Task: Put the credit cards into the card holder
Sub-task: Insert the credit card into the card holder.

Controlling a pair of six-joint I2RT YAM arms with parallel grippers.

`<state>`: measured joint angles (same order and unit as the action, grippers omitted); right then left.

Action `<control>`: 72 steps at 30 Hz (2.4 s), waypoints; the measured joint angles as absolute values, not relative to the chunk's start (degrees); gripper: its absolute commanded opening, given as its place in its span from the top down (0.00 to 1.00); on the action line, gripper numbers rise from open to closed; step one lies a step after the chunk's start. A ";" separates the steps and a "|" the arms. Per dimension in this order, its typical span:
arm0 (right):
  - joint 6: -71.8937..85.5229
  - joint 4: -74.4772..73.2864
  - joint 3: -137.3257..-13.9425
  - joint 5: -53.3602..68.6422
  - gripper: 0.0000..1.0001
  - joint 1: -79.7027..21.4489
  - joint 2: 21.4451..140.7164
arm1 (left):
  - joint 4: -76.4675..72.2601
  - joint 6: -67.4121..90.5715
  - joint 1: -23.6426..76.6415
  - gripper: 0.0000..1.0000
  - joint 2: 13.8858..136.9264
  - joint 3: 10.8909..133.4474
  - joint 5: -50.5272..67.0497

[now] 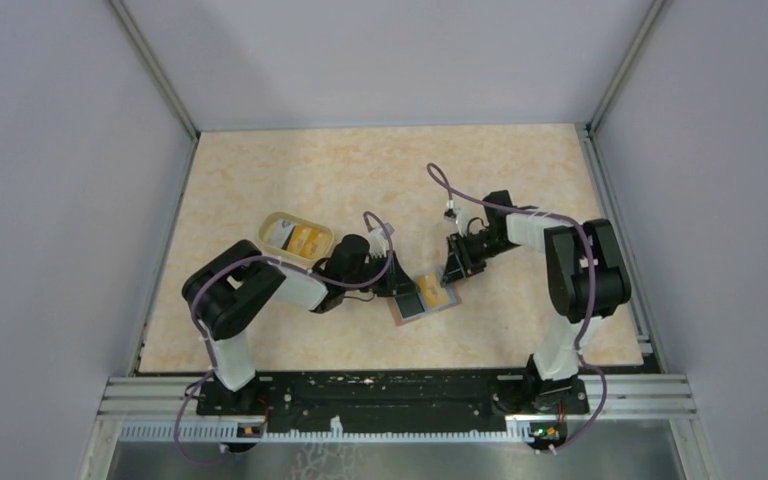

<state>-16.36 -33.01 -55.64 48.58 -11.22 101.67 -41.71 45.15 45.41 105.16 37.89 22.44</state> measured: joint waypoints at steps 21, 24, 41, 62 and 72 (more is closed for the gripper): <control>-15.81 -36.03 -56.82 62.72 0.72 -11.22 104.77 | -40.64 45.10 45.41 0.76 106.30 38.41 22.70; -15.05 -35.92 -56.80 64.45 0.72 -11.22 105.21 | -42.04 45.10 45.41 0.67 106.28 37.74 23.05; -8.88 -31.46 -55.48 70.02 0.64 -11.29 108.44 | -52.21 45.63 45.41 0.35 104.88 32.10 23.94; -9.52 -31.88 -55.59 76.03 0.63 -18.48 109.36 | -60.05 48.07 45.34 0.42 103.94 28.12 22.94; -9.87 -31.57 -55.61 73.67 0.64 -18.46 109.36 | -60.51 48.45 45.23 0.49 103.94 28.12 23.42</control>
<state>-9.87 -31.57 -55.61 73.67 -18.46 109.36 -60.51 48.45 45.23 103.94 28.12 23.42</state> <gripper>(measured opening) 0.365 0.516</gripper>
